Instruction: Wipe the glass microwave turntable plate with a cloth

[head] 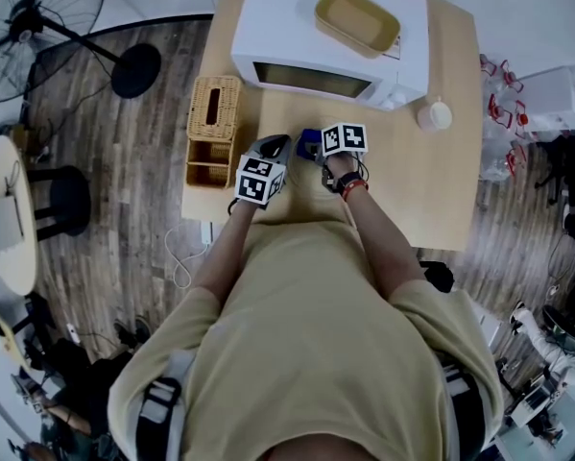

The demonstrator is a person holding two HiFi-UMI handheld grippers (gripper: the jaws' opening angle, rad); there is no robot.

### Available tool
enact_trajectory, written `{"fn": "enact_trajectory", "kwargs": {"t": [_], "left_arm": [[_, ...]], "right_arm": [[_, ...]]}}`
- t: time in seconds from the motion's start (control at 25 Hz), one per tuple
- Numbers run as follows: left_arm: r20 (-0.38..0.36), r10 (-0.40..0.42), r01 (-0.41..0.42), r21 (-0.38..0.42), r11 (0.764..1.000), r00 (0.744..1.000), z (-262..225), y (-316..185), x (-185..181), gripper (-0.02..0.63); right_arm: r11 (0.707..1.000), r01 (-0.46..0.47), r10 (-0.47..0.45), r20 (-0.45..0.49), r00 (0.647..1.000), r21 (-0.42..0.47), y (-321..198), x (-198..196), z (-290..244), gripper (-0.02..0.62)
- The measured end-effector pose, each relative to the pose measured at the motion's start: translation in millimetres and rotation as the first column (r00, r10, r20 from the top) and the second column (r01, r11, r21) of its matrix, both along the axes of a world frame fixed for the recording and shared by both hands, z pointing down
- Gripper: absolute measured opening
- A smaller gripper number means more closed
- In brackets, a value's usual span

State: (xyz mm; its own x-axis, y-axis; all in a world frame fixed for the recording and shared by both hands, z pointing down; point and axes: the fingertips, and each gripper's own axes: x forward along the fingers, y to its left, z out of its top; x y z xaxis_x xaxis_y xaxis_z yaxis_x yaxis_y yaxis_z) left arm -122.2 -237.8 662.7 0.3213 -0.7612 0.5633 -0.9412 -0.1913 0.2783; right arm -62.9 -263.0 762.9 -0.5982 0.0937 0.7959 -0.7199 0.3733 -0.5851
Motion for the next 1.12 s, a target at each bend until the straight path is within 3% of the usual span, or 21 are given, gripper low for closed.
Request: {"fn": "enact_trajectory", "kwargs": {"t": [0.48,0.64,0.8,1.12], "left_arm": [[-0.017,0.034,-0.034,-0.015,0.999,0.999,6,-2,21,0.020],[-0.029,0.039,-0.039,0.015,0.999,0.999,1,-13,25,0.020],[-0.090,0.018,-0.013,0.052,0.999,0.996,-6,-13,32,0.020],[-0.080,0.053,-0.049,0.050,0.998,0.995,-4,-14,42,0.020]], "right_arm": [[1.000,-0.027,0.027,-0.012,1.000,-0.002,-5,19,1,0.146],[0.999,-0.023,0.023,-0.024,0.999,0.022,-14,27,-1,0.149],[0.999,-0.048,0.049,-0.030,0.998,0.011,-11,45,0,0.150],[0.996,-0.091,0.091,-0.021,0.996,0.004,-20,69,-1,0.150]]}}
